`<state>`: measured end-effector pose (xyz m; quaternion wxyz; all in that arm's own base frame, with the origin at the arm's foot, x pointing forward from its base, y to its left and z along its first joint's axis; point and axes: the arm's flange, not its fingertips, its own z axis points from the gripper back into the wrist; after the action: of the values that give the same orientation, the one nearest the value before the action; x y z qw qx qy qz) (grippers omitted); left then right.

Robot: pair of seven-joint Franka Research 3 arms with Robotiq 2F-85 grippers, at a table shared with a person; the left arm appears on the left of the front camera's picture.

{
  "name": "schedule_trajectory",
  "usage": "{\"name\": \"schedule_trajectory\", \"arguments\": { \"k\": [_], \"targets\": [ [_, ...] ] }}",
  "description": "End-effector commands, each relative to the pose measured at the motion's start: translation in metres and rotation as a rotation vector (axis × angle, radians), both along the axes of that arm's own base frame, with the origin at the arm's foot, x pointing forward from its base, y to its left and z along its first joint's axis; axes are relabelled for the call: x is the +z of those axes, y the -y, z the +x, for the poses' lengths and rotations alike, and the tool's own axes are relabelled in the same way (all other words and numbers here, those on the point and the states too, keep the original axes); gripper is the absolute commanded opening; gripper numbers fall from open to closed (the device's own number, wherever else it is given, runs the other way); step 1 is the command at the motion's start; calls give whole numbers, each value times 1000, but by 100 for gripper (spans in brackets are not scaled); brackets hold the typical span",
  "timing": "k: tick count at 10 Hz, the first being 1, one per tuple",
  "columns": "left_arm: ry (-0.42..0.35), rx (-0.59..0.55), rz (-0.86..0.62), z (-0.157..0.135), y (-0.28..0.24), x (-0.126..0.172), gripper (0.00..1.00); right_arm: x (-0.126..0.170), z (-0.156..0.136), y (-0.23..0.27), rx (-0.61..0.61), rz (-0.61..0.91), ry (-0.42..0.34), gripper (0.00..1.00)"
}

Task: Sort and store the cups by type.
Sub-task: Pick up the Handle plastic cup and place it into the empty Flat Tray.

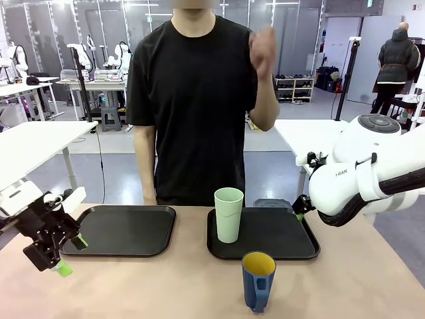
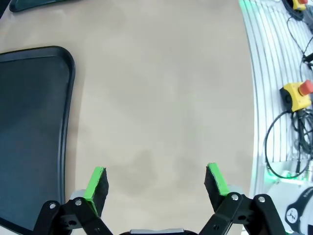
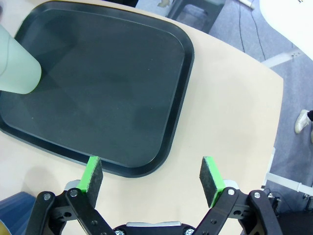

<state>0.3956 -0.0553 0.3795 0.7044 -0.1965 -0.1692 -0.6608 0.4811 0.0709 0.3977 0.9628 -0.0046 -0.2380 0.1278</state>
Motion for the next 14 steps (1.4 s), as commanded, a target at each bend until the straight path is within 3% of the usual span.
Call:
{"name": "schedule_trajectory", "arguments": {
  "k": [1, 14],
  "targets": [
    [17, 9, -11, 0, 1, -3, 100, -1, -1, 0, 3, -3, 2, 100],
    [17, 9, -11, 0, 1, -3, 100, 0, 0, 0, 0, 0, 0, 100]
  ]
}}
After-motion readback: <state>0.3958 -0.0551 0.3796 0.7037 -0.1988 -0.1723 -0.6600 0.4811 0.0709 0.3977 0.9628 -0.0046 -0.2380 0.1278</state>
